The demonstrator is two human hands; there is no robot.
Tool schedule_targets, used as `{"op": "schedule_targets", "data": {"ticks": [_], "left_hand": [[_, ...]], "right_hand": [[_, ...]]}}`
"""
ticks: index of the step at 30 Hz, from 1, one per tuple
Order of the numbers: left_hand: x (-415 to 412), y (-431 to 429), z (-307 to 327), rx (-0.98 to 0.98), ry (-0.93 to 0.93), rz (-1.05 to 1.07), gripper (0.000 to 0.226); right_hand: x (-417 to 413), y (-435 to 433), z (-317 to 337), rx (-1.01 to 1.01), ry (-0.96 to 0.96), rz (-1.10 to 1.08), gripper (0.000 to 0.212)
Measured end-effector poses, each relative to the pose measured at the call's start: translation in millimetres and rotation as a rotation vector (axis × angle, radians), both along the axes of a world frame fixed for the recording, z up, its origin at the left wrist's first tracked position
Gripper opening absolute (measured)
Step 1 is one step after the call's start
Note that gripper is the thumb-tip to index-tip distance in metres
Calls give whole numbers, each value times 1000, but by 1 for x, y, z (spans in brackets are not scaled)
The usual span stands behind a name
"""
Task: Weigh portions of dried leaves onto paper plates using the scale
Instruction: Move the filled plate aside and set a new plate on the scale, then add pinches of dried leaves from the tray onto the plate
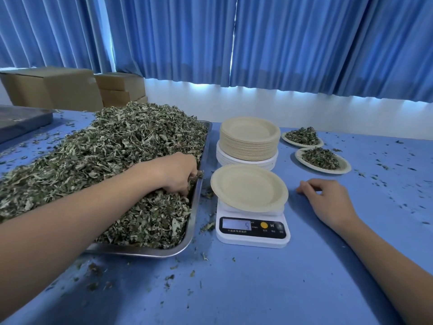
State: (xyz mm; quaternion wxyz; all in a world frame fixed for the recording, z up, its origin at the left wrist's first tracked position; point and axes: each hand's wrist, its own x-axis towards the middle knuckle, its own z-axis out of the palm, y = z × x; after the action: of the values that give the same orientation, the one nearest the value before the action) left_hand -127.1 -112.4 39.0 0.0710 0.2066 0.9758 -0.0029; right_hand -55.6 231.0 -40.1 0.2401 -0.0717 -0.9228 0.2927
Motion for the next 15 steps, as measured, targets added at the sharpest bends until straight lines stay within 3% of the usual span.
{"op": "schedule_targets", "data": {"ticks": [8,12,15], "left_hand": [[-9,-3,17,137,209,37,46],[-5,1,16,91,134,45,43],[-3,6,7,187,90,21,53]], "right_hand": [[1,0,1,-19,-9,-1,32],[6,-2,3,-112,10,11,31],[10,-8,6,-271,-18,108,26]]}}
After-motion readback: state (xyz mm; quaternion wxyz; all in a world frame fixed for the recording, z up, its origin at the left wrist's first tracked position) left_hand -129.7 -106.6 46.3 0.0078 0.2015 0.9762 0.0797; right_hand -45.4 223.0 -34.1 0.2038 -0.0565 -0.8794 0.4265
